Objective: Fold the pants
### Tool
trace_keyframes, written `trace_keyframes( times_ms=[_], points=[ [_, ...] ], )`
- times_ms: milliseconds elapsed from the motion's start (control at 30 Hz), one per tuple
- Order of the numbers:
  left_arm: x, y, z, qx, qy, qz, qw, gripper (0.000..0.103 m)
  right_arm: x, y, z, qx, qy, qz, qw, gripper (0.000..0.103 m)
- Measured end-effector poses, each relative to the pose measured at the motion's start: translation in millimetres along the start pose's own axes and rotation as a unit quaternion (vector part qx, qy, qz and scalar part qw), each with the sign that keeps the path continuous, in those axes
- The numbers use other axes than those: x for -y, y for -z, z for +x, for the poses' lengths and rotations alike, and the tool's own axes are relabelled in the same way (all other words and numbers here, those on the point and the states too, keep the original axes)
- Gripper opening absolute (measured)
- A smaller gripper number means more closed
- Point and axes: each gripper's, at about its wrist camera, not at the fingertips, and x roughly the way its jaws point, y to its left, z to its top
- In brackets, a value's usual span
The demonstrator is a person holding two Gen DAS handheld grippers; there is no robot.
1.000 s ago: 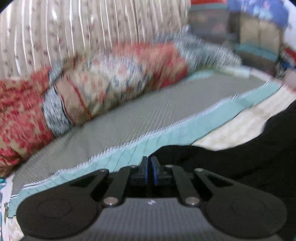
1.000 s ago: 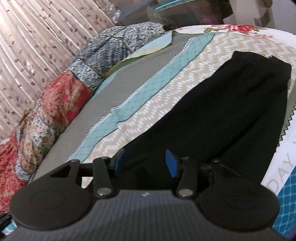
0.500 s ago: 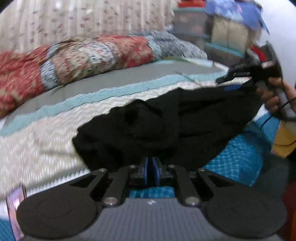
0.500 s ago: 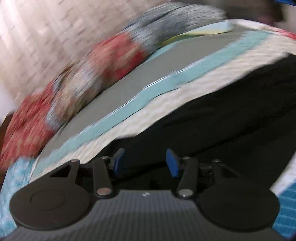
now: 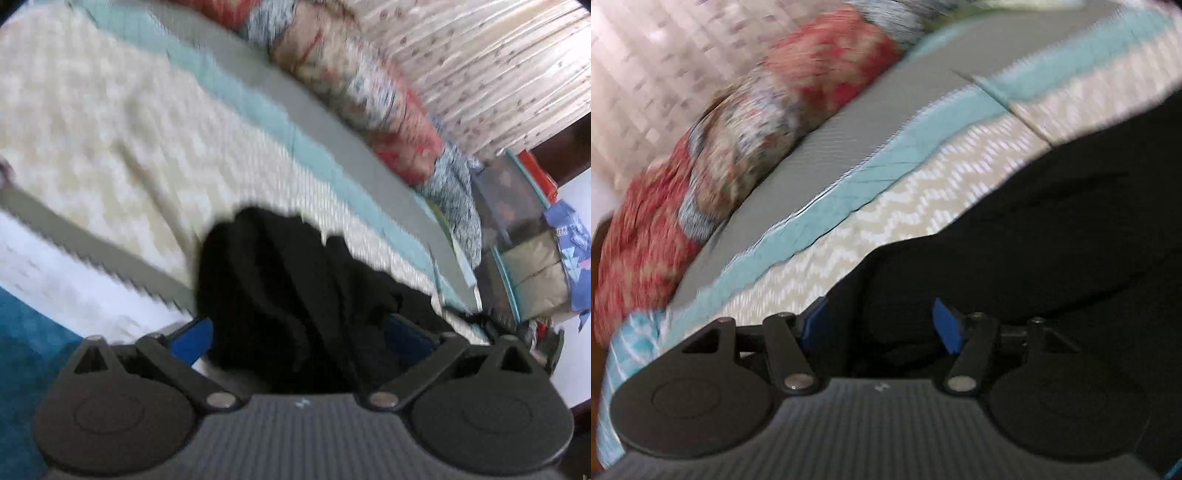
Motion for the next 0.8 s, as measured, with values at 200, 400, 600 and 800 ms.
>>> trace_keyframes(
  times_ms=[200,400,600,800],
  points=[
    [9,17,-5,-0.007,0.008,0.013,0.9999,0.028,-7,-14,46,-0.067,0.019,0.004,0.998,0.015],
    [-16,9,-61,0.0,0.057,-0.063,0.9964,0.027,-13,0,-13,-0.039,-0.046,-0.007,0.998,0.003],
    [-30,17,-67,-0.031,0.039,-0.084,0.9952,0.027,7,65,-109,-0.037,-0.066,-0.003,0.997,0.003],
    [-44,31,-62,-0.046,0.031,-0.096,0.9938,0.032,34,128,-84,-0.128,0.022,0.012,0.992,0.004]
  ],
)
